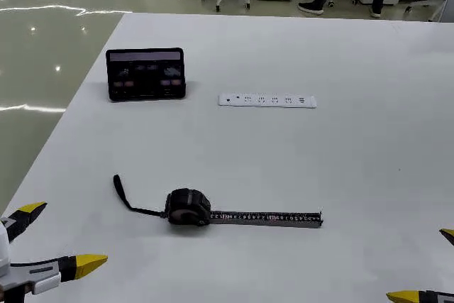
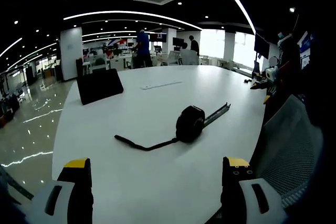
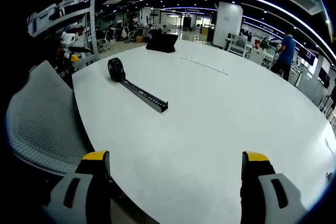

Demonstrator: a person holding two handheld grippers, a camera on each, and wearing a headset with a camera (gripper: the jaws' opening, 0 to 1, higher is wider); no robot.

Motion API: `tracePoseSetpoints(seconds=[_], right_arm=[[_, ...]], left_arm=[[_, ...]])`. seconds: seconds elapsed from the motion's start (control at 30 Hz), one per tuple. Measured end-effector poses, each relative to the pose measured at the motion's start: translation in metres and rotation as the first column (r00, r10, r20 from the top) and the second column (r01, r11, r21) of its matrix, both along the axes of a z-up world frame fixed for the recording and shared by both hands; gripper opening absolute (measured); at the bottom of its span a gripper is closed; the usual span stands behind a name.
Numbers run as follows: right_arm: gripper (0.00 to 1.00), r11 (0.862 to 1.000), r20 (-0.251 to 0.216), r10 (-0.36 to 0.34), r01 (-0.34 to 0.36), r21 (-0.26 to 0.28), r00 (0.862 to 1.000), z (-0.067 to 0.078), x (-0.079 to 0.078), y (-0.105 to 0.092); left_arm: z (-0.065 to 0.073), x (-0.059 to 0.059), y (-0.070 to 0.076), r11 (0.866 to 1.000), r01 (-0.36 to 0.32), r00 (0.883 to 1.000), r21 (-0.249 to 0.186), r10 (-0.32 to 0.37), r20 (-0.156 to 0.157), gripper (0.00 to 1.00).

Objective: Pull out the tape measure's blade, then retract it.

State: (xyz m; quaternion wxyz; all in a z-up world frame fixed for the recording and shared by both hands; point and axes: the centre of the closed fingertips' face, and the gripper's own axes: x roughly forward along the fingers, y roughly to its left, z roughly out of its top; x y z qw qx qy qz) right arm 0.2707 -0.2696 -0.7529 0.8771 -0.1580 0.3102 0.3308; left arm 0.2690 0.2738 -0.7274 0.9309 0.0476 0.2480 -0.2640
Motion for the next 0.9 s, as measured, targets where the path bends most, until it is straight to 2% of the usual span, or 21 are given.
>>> tracePoseSetpoints(seconds=[0.07, 0.2, 0.33, 0.5, 0.6, 0.9], right_arm=[[1.0, 1.0, 0.002, 0.0, 0.0, -0.004, 1.0, 0.0, 0.0, -0.001], [1.0, 1.0, 0.003, -0.008, 0.008, 0.0, 1.0, 0.001, 0.0, -0.004], [1.0, 1.0, 0.006, -0.011, 0.011, 0.003, 1.0, 0.002, 0.001, -0.006], [1.0, 1.0, 0.006, 0.003, -0.003, 0.002, 1.0, 0.004, -0.002, -0.007], [1.0, 1.0, 0.007, 0.0, 0.0, -0.004, 1.0, 0.005, -0.005, -0.011], [1.0, 0.999, -0.004, -0.036, 0.037, 0.012, 0.999, 0.002, -0.01, -0.011]], left_arm=[[0.001, 0.002, 0.002, 1.0, -0.005, 1.0, 0.015, 0.005, 0.015, 1.0], [0.003, 0.003, 0.002, 1.0, -0.01, 1.0, 0.013, 0.01, 0.024, 1.0], [0.005, 0.002, 0.001, 1.0, -0.016, 0.999, -0.006, 0.016, 0.035, 1.0], [0.001, -0.001, -0.002, 1.0, -0.011, 0.999, -0.023, 0.012, 0.03, 1.0], [0.001, -0.001, -0.01, 0.999, -0.002, 1.0, -0.044, 0.004, 0.03, 1.0], [0.003, 0.002, -0.012, 0.999, 0.03, 0.999, -0.027, -0.03, 0.018, 1.0]])
